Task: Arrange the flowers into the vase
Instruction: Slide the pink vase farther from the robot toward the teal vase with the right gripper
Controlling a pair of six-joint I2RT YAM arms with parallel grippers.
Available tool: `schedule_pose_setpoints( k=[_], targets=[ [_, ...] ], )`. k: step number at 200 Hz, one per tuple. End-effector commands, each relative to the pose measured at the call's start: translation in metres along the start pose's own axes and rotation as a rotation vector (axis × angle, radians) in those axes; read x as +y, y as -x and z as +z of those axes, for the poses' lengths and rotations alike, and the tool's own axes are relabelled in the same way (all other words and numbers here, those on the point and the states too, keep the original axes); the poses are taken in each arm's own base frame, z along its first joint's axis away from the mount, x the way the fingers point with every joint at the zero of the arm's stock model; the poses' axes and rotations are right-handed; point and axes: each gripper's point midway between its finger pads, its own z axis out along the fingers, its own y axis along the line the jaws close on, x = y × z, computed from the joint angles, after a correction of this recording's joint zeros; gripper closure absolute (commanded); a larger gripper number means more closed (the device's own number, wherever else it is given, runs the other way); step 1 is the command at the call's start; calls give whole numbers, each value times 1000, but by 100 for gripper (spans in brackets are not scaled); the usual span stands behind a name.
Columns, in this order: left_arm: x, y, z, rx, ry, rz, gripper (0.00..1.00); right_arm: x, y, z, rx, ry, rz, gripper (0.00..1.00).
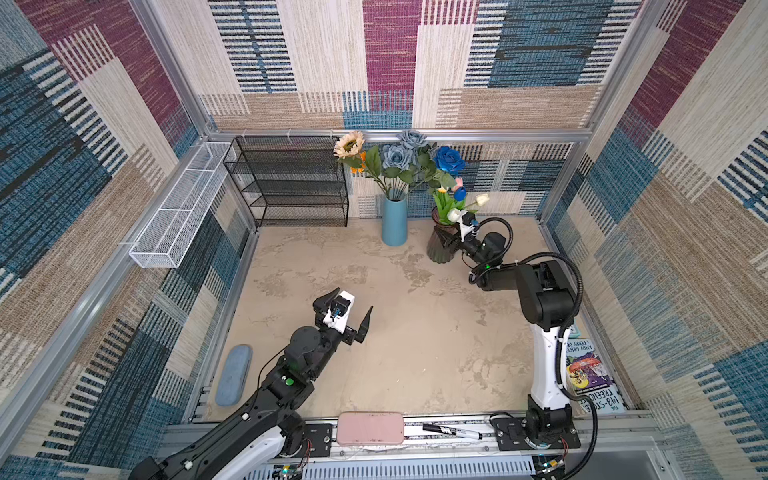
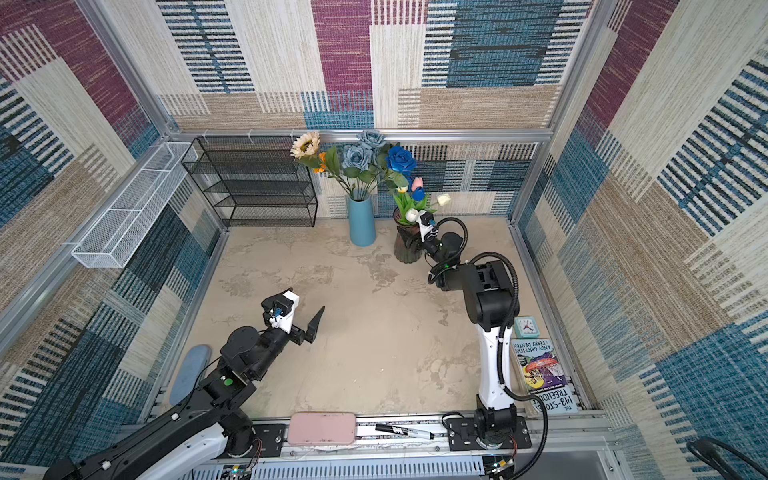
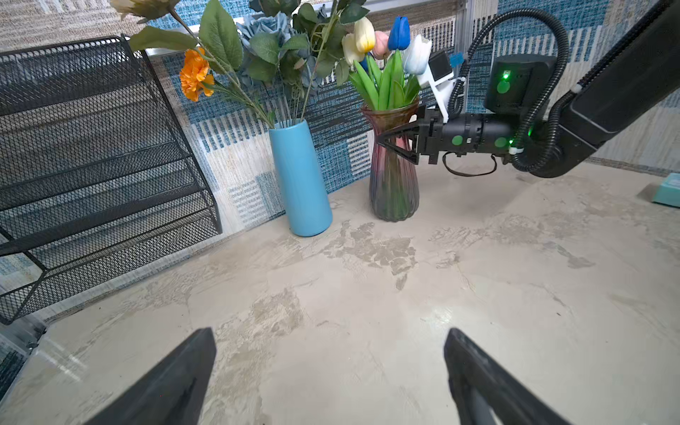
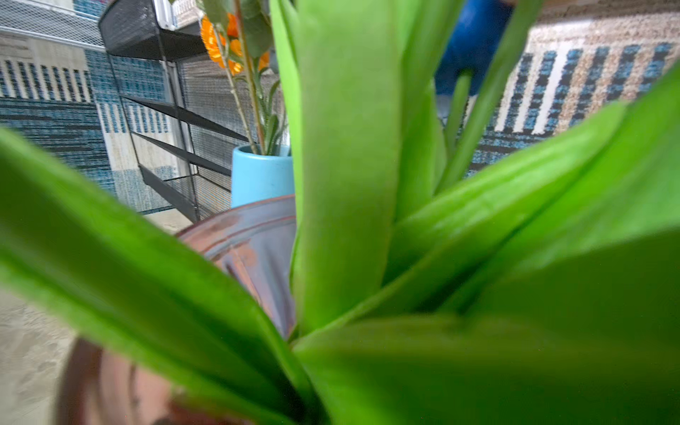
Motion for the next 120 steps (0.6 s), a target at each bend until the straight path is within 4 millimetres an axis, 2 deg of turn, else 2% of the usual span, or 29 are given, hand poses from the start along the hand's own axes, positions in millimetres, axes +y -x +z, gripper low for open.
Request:
schedule_pose_setpoints(
  k=[1, 47, 77, 96, 120],
  targets=[
    [1, 4, 1, -23, 2, -15, 1, 3, 48, -13, -156, -19, -106, 71],
    [-1, 5, 3, -27, -5, -20, 1, 4, 53, -45, -153, -90, -123, 70],
    [1, 6, 1, -30, 1, -18, 1, -14, 57, -64, -157, -150, -138, 71],
    [1, 6, 1, -30, 1, -14, 1, -28, 58, -63, -157, -158, -146, 71],
    [3, 8, 2, -38, 12, -26, 1, -40, 55, -49, -156, -136, -165, 70]
  ],
)
